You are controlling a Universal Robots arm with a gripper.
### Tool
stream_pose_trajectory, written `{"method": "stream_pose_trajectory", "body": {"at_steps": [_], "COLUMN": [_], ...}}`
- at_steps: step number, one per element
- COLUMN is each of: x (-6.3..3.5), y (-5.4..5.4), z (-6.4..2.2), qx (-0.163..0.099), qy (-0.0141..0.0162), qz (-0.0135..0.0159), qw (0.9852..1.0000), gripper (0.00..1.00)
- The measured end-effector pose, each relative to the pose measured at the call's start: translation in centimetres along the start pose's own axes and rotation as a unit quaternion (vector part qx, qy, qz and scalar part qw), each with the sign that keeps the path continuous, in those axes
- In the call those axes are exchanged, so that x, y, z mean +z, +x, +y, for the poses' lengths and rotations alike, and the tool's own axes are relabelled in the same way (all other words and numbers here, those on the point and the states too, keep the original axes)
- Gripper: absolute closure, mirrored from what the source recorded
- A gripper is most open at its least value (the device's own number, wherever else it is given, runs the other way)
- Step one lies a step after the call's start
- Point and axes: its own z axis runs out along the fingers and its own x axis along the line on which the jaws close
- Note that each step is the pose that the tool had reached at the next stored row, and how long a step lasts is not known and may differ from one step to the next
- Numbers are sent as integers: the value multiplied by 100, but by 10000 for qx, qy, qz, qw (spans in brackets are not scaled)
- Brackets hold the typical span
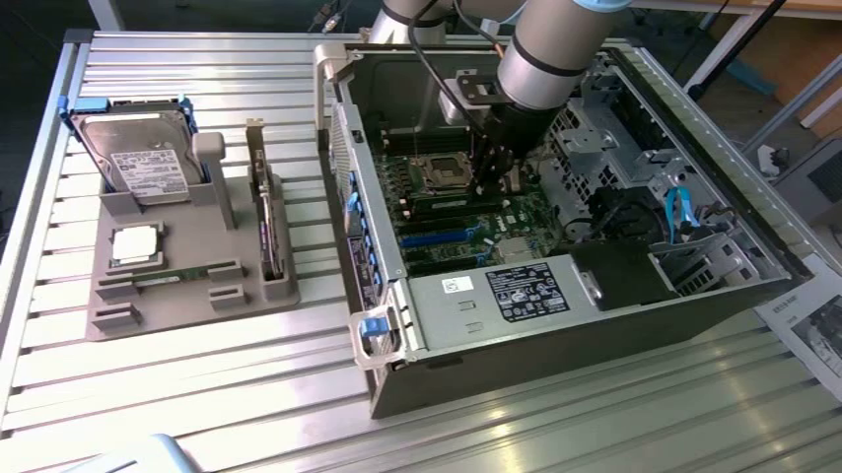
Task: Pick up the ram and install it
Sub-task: 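Insert the ram into the slot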
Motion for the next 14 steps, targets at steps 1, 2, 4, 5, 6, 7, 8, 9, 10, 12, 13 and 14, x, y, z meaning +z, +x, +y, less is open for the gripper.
{"method": "stream_pose_trajectory", "body": {"at_steps": [1, 2, 4, 5, 6, 7, 8, 9, 10, 12, 13, 14], "x": [-3, -5, -7, -7, -7, -8, -8, -10, -10, -10, -10, -10], "y": [0, 0, -1, -1, -1, -1, -1, -1, -1, -1, -1, -1], "z": [0, 0, -1, -1, -1, -1, -2, -2, -3, -4, -4, -5], "qx": [1, 1, 0, 0, 0, 0, 0, 0, 0, 0, 0, 0], "qy": [0, 0, 0, 0, 0, 0, 0, 0, -1, -1, -1, -2], "qz": [0, 1, 0, 1, 0, 1, 0, 1, 1, 1, 1, 1], "qw": [10000, 10000, 10000, 10000, 10000, 10000, 10000, 10000, 10000, 10000, 10000, 10000], "gripper": [88, 88, 88, 88, 88, 88, 88, 88, 88, 88, 88, 88]}}
